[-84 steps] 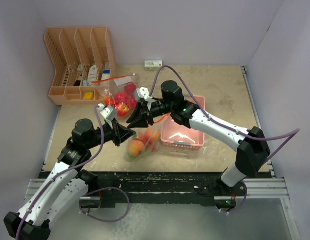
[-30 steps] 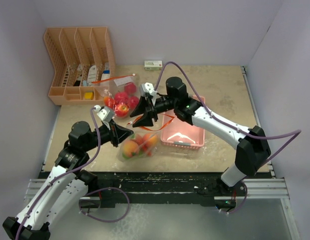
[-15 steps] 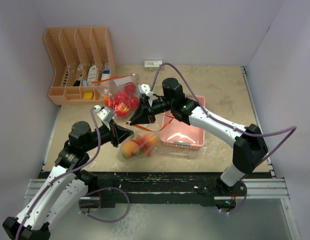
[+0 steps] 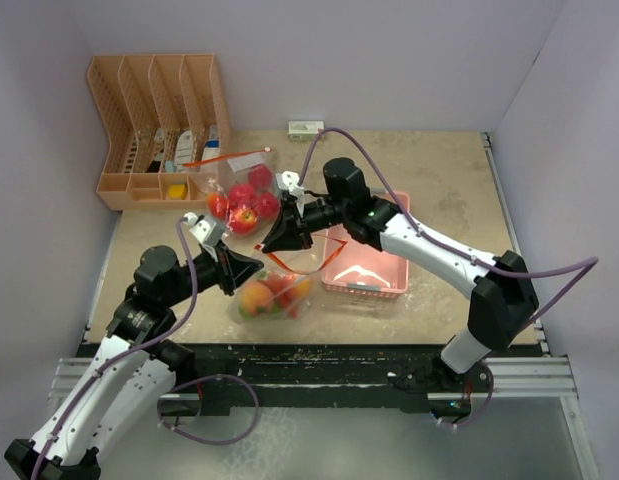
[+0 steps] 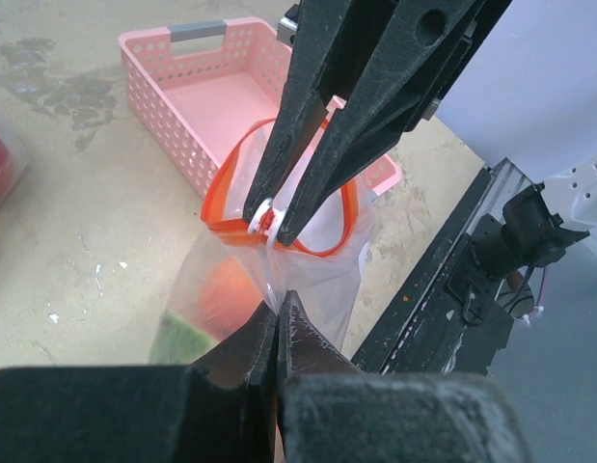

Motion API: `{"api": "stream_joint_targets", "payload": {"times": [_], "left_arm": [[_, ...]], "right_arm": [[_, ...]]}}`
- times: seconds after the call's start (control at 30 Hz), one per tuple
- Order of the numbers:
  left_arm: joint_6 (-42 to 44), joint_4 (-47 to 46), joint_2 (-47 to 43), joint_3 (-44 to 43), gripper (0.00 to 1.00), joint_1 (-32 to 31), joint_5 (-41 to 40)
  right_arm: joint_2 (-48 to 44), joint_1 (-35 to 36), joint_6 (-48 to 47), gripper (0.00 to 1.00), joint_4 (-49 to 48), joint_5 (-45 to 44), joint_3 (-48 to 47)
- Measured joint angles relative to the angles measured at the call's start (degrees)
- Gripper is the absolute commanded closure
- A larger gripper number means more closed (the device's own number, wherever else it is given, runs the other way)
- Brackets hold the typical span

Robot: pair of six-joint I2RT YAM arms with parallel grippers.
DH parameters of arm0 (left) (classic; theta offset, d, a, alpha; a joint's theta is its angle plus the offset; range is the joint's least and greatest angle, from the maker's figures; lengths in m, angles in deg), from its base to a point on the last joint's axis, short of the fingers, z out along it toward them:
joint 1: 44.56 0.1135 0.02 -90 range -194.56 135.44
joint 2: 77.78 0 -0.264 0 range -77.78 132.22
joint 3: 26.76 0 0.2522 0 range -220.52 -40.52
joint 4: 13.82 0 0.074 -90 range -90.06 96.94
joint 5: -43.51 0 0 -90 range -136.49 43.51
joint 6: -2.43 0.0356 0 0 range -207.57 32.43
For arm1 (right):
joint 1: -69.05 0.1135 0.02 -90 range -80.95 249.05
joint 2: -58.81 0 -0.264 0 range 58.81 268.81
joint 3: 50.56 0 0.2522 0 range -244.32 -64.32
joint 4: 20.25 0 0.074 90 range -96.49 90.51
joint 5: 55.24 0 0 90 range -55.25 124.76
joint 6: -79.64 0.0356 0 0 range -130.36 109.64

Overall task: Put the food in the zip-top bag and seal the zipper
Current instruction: Zip the zipper food storage bag at the center of the board.

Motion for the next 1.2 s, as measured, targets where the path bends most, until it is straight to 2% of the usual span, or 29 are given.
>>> {"api": "stream_joint_targets", "payload": {"times": [0.33,0.37,0.5,0.63,1.07,1.2], "left_arm": [[0.26,-0.04,-1.46,0.0,1.0,0.0,-1.73],[0.31,-0.07,-1.33,0.0,0.98,0.0,-1.7],[0.63,-0.72,-0.7,-0.04,0.8,0.0,-1.07],[2.38,-0.9,1.22,-2.1,0.72,0.0,1.44],[8.02,-2.21,8.26,-8.44,0.68,0.0,7.48],[8.0,-2.86,9.68,-8.72,0.7,0.0,7.96]], "right_arm": [[-1.7,-1.66,-1.81,1.0,5.03,-1.07,0.39],[-1.77,-1.77,-1.73,1.0,5.03,-0.68,0.39],[-2.23,-2.38,-0.94,1.0,4.26,1.05,0.22],[-2.23,-3.06,0.09,1.0,4.28,3.43,-1.73],[-2.23,-2.49,1.31,1.0,4.7,5.97,-3.78],[-2.23,-2.16,1.29,1.0,4.83,5.95,-3.78]]}}
